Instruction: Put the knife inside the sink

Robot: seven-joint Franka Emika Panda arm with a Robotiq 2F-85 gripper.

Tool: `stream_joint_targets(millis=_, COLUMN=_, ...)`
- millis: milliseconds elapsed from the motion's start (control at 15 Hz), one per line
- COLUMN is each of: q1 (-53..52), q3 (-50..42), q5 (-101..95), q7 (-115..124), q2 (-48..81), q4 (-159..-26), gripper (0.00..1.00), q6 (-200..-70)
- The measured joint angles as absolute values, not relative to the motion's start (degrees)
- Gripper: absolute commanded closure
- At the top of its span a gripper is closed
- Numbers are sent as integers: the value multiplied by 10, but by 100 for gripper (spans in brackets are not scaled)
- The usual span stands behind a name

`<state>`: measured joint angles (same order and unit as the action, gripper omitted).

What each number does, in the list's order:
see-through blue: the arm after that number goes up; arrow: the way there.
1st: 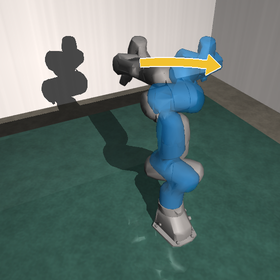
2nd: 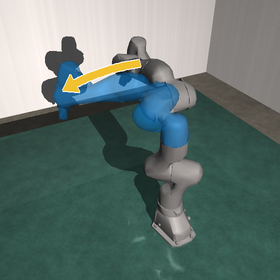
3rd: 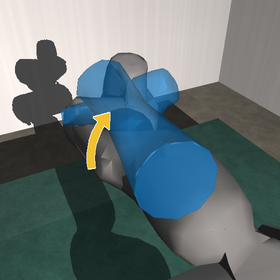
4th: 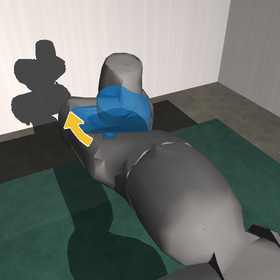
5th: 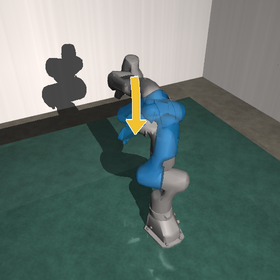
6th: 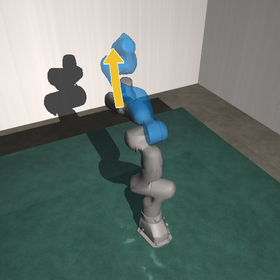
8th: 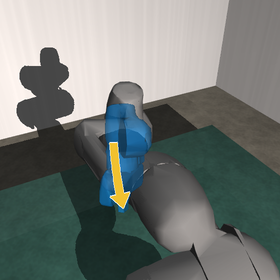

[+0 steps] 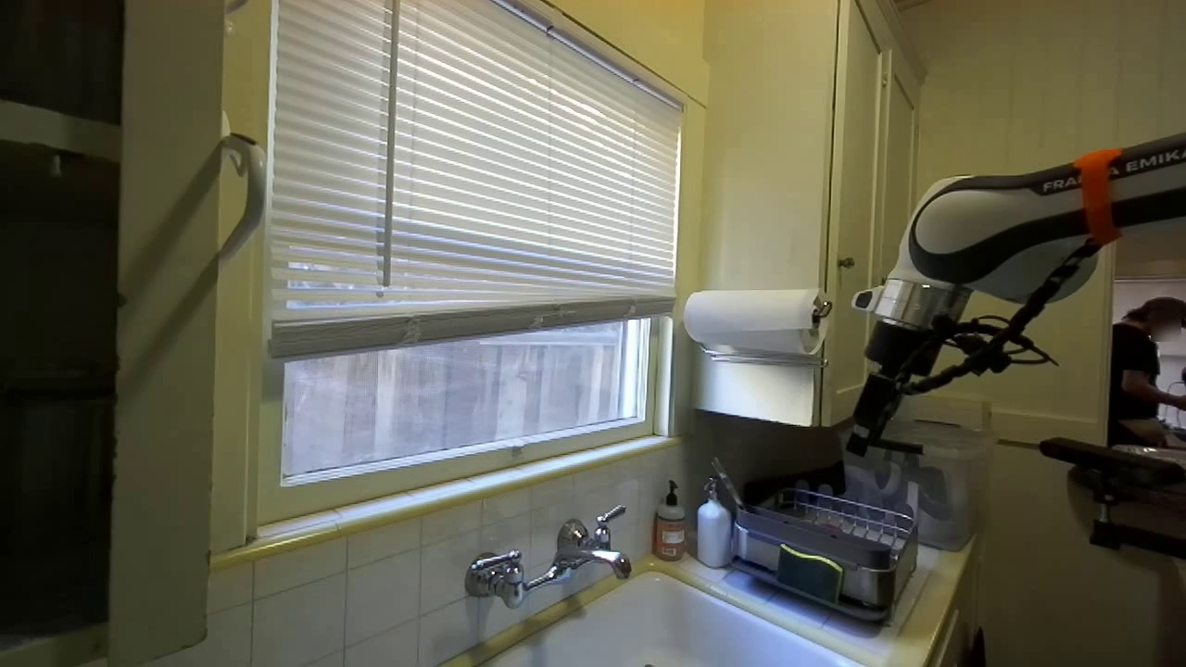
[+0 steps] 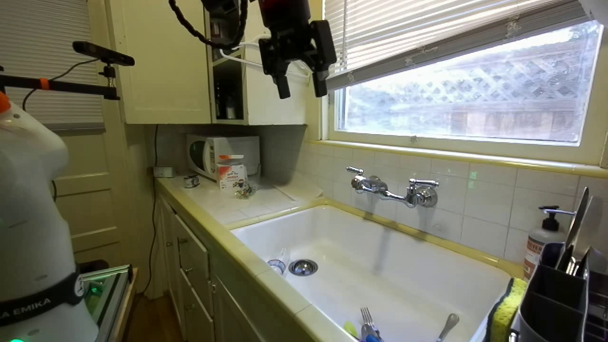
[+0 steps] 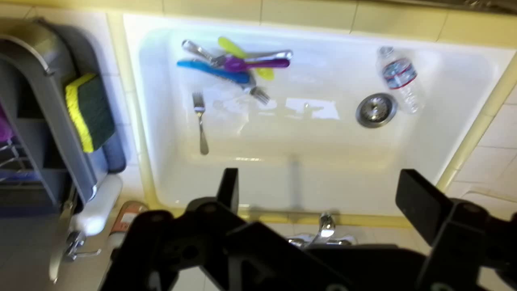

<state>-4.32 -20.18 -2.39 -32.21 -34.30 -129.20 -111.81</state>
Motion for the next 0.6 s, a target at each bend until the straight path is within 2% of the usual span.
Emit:
stream_joint_targets(millis=333, q1=-43, q3=-285, q5=30, q7=-491, q2=-253, q4=-1255, gripper=0, q6=-1317)
stream_joint_targets(millis=600, q1=-69, q3=-371, q5=188, q7=-596, q2=-137, q4=-1162, gripper=0, q6=-1365)
